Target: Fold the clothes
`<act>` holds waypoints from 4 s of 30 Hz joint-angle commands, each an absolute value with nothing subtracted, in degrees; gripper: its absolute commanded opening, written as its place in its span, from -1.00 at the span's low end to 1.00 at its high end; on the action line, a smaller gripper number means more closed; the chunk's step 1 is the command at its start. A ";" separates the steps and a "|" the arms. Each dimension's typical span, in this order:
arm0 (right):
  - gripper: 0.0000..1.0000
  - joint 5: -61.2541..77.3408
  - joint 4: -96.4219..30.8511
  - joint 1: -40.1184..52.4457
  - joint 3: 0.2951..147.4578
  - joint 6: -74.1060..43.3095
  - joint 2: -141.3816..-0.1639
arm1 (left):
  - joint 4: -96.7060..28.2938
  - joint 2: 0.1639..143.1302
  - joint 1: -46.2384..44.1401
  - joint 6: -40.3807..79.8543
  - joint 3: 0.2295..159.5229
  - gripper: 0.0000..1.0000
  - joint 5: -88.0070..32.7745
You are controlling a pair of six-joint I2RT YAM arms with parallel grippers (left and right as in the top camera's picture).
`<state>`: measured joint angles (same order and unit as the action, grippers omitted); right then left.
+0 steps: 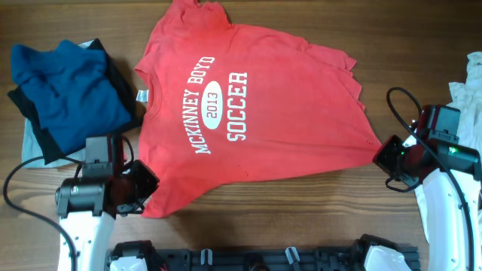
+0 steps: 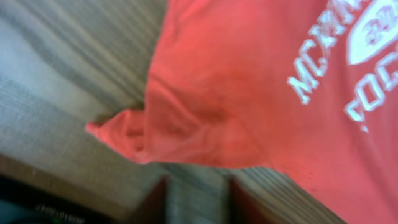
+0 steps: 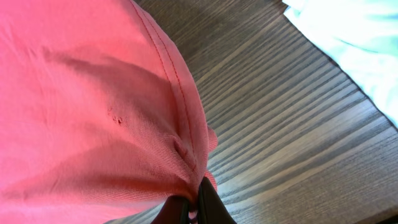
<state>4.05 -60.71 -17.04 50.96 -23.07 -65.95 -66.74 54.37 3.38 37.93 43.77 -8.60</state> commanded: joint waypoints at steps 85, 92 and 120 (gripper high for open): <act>-0.91 13.52 -33.47 -17.10 50.98 -17.43 -88.31 | -18.50 86.76 3.60 45.45 48.01 -0.92 -5.61; -0.91 15.18 -28.99 -17.10 50.98 -16.10 -89.06 | -16.27 87.00 3.64 45.69 48.01 -0.92 -3.29; -0.91 12.86 -22.85 -14.79 50.98 -18.96 -94.19 | -12.51 87.24 3.64 45.43 47.99 -0.88 -1.78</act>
<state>14.98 -23.68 -14.92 50.89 -16.53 -93.27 -12.60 86.74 3.38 45.34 47.70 -3.46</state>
